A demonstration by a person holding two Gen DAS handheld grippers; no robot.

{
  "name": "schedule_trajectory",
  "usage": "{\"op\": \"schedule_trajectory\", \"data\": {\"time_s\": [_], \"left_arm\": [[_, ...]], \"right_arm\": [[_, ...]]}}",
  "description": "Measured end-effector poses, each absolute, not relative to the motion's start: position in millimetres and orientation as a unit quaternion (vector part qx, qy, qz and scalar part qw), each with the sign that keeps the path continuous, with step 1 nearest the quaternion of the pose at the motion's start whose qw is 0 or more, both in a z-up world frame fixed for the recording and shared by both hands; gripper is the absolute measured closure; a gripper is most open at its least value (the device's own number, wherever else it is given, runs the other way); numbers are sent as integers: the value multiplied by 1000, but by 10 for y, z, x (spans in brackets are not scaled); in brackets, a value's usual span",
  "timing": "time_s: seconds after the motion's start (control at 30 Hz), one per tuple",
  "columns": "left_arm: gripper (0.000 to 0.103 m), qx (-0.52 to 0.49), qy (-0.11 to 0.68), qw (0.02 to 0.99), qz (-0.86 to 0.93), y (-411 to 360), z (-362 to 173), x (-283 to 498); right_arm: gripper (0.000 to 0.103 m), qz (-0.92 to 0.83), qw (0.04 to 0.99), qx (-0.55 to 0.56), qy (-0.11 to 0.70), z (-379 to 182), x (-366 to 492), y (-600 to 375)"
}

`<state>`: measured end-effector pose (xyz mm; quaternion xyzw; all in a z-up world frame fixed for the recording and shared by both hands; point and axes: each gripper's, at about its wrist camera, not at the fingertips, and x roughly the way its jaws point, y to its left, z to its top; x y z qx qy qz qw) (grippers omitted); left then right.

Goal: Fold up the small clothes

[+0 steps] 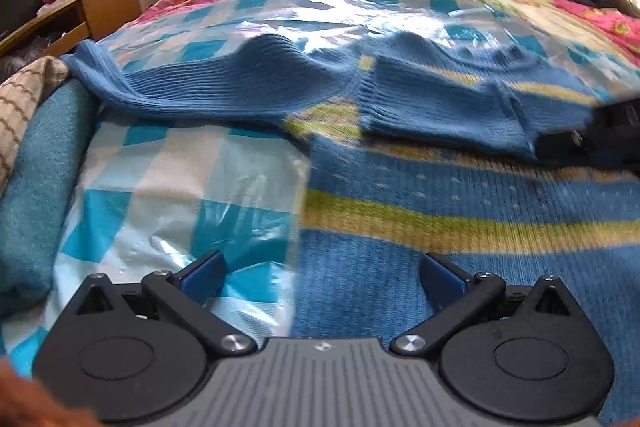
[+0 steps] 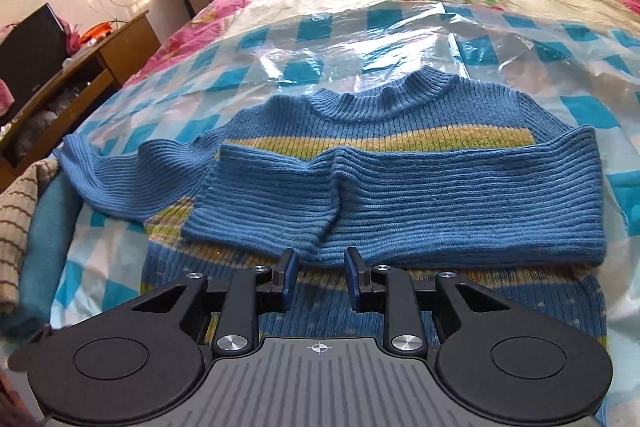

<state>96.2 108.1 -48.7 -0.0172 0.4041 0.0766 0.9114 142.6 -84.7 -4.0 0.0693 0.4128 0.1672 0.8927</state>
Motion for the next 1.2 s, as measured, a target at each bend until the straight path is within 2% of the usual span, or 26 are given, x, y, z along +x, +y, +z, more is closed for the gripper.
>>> {"op": "schedule_trajectory", "data": {"time_s": [0.3, 0.43, 0.53, 0.67, 0.77, 0.83, 0.97, 1.03, 1.2], "left_arm": [[0, -79, 325, 922, 195, 1980, 105, 1231], [0, -115, 328, 905, 248, 2435, 53, 1602], [7, -126, 328, 895, 275, 2584, -44, 1801], [10, -136, 317, 891, 295, 2672, -118, 1990], [29, -171, 322, 875, 318, 2817, -212, 2071], [48, -202, 322, 865, 328, 2903, -293, 2094], [67, -216, 311, 859, 344, 2966, -312, 2136], [89, -228, 301, 864, 333, 3003, -288, 2135], [91, -226, 280, 882, 305, 2961, -144, 2066]], "right_arm": [[77, 189, 890, 110, 400, -2, 1296, -903], [77, 204, 882, 127, 406, -60, 1239, -873], [76, 212, 879, 124, 408, -105, 1213, -838], [76, 224, 873, 136, 411, -138, 1225, -831], [75, 230, 870, 148, 410, -143, 1237, -845], [75, 234, 867, 156, 411, -149, 1243, -856], [75, 239, 864, 164, 412, -170, 1255, -866], [75, 238, 862, 169, 414, -179, 1257, -884], [75, 237, 862, 180, 411, -161, 1267, -933]]}}
